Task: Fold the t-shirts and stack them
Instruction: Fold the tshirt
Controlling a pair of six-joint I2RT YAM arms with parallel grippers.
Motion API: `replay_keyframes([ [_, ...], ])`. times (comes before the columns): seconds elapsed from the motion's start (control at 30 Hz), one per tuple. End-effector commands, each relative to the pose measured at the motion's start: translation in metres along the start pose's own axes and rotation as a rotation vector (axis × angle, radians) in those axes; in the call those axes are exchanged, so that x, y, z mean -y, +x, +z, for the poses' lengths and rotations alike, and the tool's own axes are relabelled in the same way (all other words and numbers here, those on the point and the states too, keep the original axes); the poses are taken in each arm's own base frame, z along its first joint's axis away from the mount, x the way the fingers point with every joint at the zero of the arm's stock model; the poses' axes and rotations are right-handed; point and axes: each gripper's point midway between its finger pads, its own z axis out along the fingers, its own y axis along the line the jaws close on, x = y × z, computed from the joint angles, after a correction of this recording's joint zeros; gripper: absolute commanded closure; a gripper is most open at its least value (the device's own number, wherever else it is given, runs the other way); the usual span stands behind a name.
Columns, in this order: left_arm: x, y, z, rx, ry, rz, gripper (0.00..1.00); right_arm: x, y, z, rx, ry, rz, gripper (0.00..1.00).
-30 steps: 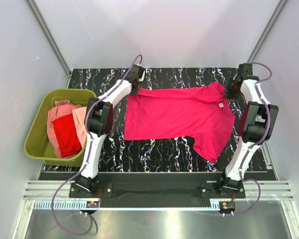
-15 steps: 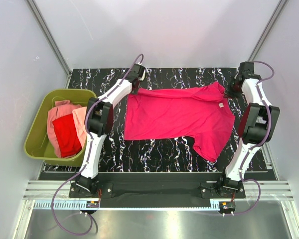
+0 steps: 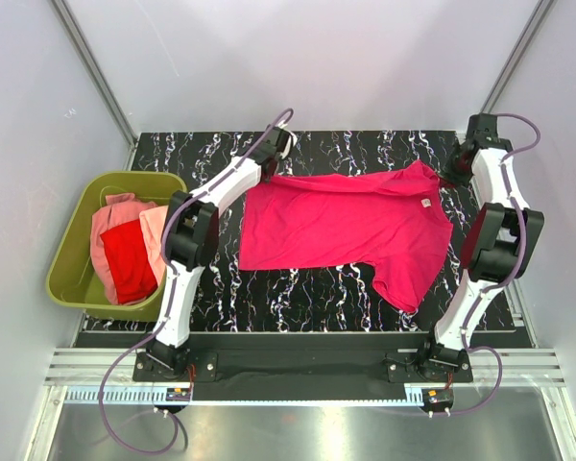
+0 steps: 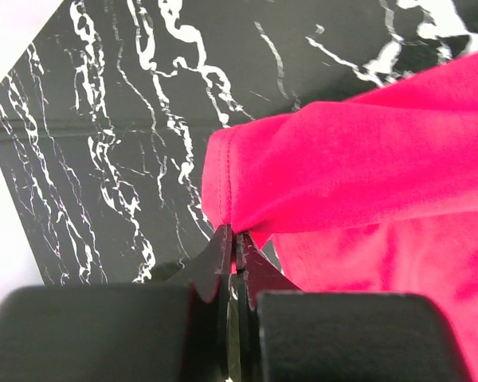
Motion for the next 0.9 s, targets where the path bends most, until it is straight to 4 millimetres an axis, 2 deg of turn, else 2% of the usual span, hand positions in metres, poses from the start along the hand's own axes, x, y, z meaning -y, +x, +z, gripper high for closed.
replay_keyframes([
  [0.0,-0.02,-0.017,-0.026,0.057,-0.038,0.011,1.0,0.007,-0.013,-0.033,0.067,0.035,0.012,1.0],
  [0.17,-0.013,-0.004,-0.03,0.012,-0.022,0.044,1.0,0.013,-0.004,-0.039,0.06,0.055,0.026,1.0],
  [0.37,-0.009,0.026,-0.022,-0.059,-0.058,0.091,1.0,0.028,0.027,-0.031,0.013,0.093,0.041,1.0],
  [0.5,-0.003,0.033,-0.023,-0.053,-0.037,0.07,1.0,0.036,0.047,-0.021,-0.005,0.104,0.065,1.0],
  [0.7,0.002,0.038,-0.026,-0.056,-0.021,0.062,1.0,0.046,0.068,-0.006,-0.057,0.138,0.076,1.0],
  [0.87,0.007,0.048,-0.026,-0.087,-0.012,0.061,1.0,0.046,0.07,-0.006,-0.052,0.133,0.082,1.0],
])
